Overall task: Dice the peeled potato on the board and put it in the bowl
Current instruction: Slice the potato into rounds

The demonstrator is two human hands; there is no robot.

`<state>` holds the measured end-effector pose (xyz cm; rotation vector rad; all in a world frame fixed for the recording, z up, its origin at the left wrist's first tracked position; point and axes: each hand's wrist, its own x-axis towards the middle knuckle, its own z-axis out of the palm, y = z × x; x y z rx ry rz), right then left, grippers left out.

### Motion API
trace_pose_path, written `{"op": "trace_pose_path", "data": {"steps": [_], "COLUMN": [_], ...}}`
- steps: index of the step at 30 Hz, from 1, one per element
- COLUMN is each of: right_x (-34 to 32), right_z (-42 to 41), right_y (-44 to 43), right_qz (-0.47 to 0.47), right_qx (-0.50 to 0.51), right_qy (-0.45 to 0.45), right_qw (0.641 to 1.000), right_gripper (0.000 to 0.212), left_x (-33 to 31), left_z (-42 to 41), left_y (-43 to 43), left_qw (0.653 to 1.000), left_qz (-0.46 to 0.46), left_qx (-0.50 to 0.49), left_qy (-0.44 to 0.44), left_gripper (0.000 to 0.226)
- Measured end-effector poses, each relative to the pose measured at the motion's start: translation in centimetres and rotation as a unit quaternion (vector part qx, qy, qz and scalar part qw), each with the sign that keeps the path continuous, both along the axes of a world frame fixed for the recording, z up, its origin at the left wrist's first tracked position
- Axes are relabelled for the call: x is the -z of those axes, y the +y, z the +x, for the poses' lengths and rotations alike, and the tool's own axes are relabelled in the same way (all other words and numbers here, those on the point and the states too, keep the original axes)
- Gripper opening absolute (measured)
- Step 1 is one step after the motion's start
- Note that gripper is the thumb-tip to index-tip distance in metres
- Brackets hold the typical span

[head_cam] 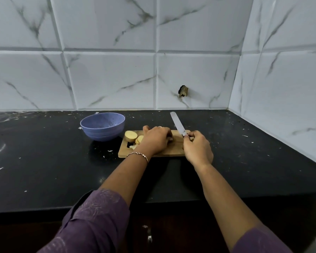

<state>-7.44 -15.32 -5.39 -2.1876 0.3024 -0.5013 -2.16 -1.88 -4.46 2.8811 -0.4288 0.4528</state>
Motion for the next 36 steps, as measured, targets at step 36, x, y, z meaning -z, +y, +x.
{"op": "trace_pose_path", "data": {"steps": [36], "right_x": [0.8], "right_z": [-5.5], "right_y": [0.7], "right_qz": [-0.179], "right_qx": [-0.066], "right_qy": [-0.069], "right_qw": [0.979], "right_gripper": [0.03], "left_x": [2.8], "left_z": [-5.2], "left_y": [-0.7], "left_qw": [0.999], "left_qz": [0.002], "left_qx": [-0.039], "left_qy": [0.002], "left_gripper": [0.039]}}
